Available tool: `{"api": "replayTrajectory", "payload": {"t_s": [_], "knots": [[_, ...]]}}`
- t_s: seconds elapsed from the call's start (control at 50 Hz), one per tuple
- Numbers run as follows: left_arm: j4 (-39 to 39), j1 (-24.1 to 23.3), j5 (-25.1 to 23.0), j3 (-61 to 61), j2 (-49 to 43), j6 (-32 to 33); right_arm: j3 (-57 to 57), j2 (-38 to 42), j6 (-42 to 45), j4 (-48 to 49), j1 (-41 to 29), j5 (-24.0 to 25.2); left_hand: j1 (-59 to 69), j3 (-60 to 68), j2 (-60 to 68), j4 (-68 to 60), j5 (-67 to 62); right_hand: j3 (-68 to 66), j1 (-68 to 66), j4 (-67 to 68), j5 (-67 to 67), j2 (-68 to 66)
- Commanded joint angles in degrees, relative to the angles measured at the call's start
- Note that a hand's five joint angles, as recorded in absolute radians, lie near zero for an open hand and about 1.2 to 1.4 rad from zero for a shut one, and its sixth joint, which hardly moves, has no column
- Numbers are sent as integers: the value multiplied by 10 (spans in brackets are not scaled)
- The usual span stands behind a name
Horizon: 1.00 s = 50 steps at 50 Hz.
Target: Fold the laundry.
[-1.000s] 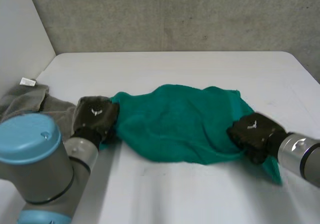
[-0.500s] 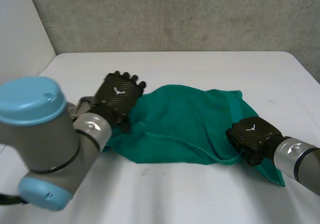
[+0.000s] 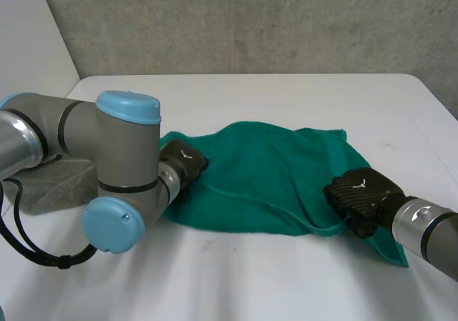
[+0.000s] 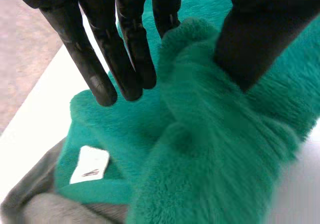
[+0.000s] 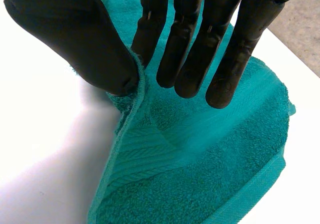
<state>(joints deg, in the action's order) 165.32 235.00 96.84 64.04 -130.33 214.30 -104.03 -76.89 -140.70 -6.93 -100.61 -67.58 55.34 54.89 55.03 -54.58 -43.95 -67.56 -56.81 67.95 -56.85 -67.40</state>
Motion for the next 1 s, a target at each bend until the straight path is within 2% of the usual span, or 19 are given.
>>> {"api": "replayTrajectory", "payload": {"t_s": [0.02, 0.12, 0.2, 0.3, 0.44, 0.54, 0.68, 0.78, 0.9, 0.96, 1.0], "knots": [[41, -9, 45, 13, 9, 0, 13, 0, 6, -5, 5, -6, 247, 251, 250, -254, -260, -124, -232, 120, -132, -126], [44, -26, 48, 35, 57, -7, 49, -10, 5, -21, 16, -8, 247, 251, 250, -254, -260, -124, -232, 120, -132, -126], [63, -31, 47, 67, 136, -28, 100, -67, 5, -73, 18, -7, 247, 251, 250, -254, -260, -124, -232, 120, -132, -126], [97, -33, 46, 119, 265, -88, 188, -117, 3, -141, 25, -7, 247, 251, 250, -254, -260, -124, -232, 120, -132, -126], [121, -33, 46, 204, 373, -168, 275, -156, 4, -205, 30, -6, 247, 251, 250, -254, -260, -124, -232, 120, -132, -126], [148, -30, 42, 254, 430, -201, 307, -162, 3, -217, 43, -5, 247, 251, 250, -254, -260, -124, -232, 120, -132, -126], [212, -25, 41, 313, 424, -203, 284, -138, -1, -218, 45, -1, 247, 251, 250, -254, -260, -124, -232, 120, -132, -126], [235, -24, 43, 325, 360, -207, 266, -46, -19, -223, 44, -4, 247, 251, 250, -254, -260, -124, -232, 120, -132, -126], [244, -19, 43, 320, 310, -208, 243, 45, -110, -240, 56, 7, 247, 251, 250, -254, -260, -124, -232, 120, -132, -126], [255, -15, 43, 318, 305, -208, 221, 58, -135, -236, 79, 20, 247, 251, 250, -254, -260, -124, -232, 120, -132, -126], [266, -10, 42, 315, 302, -207, 197, 64, -157, -220, 99, 43, 247, 251, 250, -254, -260, -51, -159, 47, -58, -53]]}}
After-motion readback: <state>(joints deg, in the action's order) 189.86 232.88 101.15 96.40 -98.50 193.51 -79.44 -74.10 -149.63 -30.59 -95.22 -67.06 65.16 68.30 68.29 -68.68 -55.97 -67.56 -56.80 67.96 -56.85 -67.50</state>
